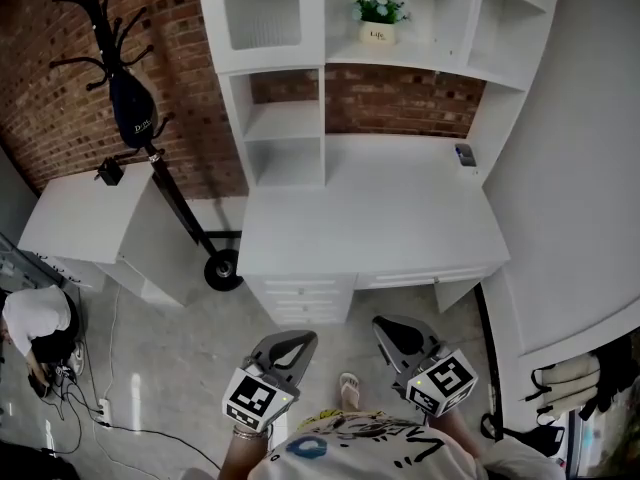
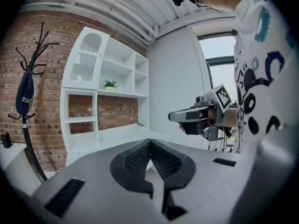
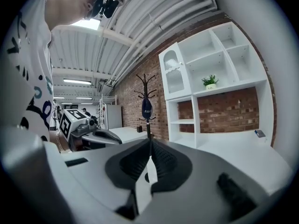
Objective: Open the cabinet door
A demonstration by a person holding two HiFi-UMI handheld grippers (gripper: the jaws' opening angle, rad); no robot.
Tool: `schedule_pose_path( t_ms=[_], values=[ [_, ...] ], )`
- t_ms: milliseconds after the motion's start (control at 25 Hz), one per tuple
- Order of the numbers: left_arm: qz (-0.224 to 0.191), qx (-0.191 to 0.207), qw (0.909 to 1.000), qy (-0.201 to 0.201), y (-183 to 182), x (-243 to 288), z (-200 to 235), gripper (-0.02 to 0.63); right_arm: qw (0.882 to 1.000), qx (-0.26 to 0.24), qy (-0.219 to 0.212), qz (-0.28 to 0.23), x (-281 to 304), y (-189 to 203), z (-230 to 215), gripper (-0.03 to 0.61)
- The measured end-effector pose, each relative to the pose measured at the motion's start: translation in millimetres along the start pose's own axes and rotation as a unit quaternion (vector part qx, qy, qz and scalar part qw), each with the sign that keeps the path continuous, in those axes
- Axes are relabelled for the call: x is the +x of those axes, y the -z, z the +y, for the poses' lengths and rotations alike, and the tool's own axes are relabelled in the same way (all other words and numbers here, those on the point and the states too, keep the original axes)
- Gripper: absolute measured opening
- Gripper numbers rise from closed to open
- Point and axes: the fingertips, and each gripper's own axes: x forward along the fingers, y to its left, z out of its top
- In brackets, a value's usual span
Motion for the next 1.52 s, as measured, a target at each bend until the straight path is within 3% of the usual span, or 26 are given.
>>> schedule_pose_path(
  t_ms=[840,1520],
  values=[
    [0.002,-0.016,0.9988,-0.046,-24.4,97.5,35.8,0.014,0.998,-0.002,-0.065,0.008,35.7,-5.7,-97.1,0.029],
    [0.007,-0.031,0.9979,-0.056,-22.4,139.7,86.0,0.014,0.997,0.01,-0.072,0.018,85.7,-5.1,-146.6,0.029]
  ],
)
